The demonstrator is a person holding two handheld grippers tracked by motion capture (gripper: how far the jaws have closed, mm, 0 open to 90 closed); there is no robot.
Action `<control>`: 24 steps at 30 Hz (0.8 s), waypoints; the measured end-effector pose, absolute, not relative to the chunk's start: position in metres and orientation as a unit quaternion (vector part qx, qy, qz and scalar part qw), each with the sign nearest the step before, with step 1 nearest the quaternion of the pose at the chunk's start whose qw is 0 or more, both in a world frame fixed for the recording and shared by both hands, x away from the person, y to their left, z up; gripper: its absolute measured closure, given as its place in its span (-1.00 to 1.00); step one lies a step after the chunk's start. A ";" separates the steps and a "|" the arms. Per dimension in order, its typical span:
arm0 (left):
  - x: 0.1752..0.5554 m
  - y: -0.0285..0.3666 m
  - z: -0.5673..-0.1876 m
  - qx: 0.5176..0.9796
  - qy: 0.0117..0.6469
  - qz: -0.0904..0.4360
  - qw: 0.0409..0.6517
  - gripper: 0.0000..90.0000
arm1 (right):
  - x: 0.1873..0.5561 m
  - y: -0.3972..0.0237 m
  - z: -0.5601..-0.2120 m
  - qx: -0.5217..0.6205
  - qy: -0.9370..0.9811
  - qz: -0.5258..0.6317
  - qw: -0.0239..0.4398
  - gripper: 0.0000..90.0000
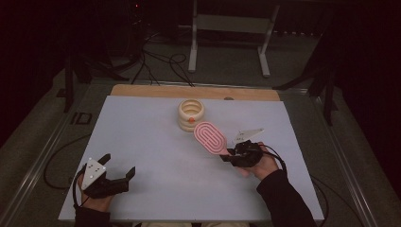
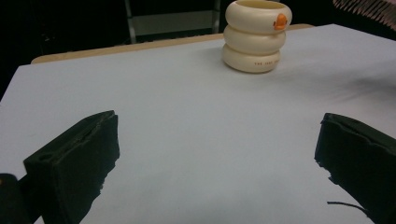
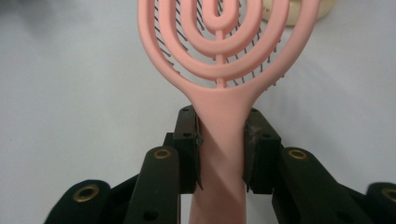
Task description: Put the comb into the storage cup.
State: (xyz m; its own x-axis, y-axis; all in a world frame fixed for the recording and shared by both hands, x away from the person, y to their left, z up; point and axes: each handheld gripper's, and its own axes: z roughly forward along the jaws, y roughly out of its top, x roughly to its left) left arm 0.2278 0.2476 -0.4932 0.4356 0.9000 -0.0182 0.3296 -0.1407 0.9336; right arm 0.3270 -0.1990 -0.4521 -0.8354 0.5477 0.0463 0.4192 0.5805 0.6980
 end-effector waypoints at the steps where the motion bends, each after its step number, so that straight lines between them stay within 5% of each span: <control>1: 0.228 0.247 -0.493 0.696 0.442 0.294 0.484 -0.99 | 0.322 -0.198 -0.451 0.270 0.881 0.375 0.100 0.57; 24: 0.231 0.228 -0.480 0.702 0.437 0.263 0.497 -0.98 | 0.300 -0.205 -0.460 0.279 0.842 0.450 0.101 0.57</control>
State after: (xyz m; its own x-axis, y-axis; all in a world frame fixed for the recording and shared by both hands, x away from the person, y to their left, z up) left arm 0.2310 0.2280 -0.4800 0.4792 0.8753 -0.0646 0.3521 -0.1243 0.9277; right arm 0.3003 -0.2048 -0.4600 -0.8238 0.5609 0.0817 0.3799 0.4394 0.8140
